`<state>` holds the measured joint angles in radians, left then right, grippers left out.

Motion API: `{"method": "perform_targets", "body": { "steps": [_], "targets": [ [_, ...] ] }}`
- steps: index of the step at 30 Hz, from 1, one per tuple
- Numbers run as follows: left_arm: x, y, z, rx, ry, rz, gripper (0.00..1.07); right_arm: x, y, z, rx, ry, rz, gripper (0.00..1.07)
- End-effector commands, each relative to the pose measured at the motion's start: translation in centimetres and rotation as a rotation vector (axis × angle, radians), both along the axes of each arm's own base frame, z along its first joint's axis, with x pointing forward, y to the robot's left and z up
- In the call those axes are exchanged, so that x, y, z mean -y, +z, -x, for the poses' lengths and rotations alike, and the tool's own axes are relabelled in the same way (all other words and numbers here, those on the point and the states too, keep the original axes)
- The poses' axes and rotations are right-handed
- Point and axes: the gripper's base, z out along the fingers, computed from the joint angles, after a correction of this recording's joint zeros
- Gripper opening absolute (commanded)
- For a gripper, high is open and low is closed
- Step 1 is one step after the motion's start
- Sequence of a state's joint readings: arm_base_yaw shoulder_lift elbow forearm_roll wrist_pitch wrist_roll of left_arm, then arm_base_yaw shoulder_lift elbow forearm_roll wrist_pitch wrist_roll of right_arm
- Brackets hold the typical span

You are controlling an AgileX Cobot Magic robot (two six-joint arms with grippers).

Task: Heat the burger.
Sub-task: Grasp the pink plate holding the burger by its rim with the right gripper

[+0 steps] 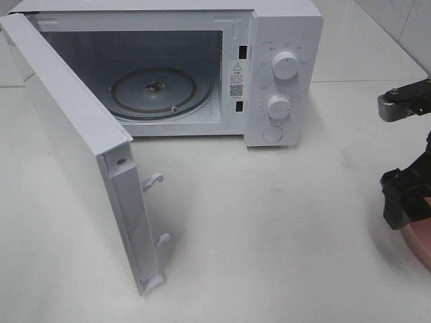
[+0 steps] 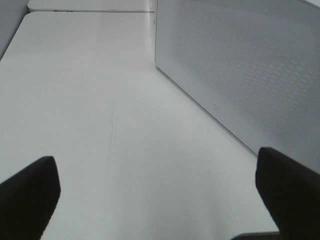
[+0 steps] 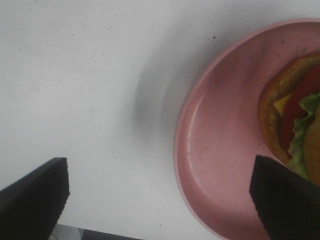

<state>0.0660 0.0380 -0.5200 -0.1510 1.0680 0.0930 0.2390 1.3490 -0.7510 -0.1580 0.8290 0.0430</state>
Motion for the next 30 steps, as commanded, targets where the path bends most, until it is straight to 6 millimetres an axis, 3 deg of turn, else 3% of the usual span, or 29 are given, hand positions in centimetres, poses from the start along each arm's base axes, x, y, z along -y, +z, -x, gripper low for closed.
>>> {"method": "perform_targets", "body": {
  "steps": [1,30],
  "targets": [
    [0.1,-0.1,0.0,-0.004,-0.002,0.004,1.00,1.0,-1.0,-0.5,-0.036,-0.037,0.016,0.94],
    [0.1,-0.1,0.0,-0.004,-0.002,0.004,1.00,0.8,-9.7,-4.0,-0.171,-0.054,0.007,0.87]
  ]
}}
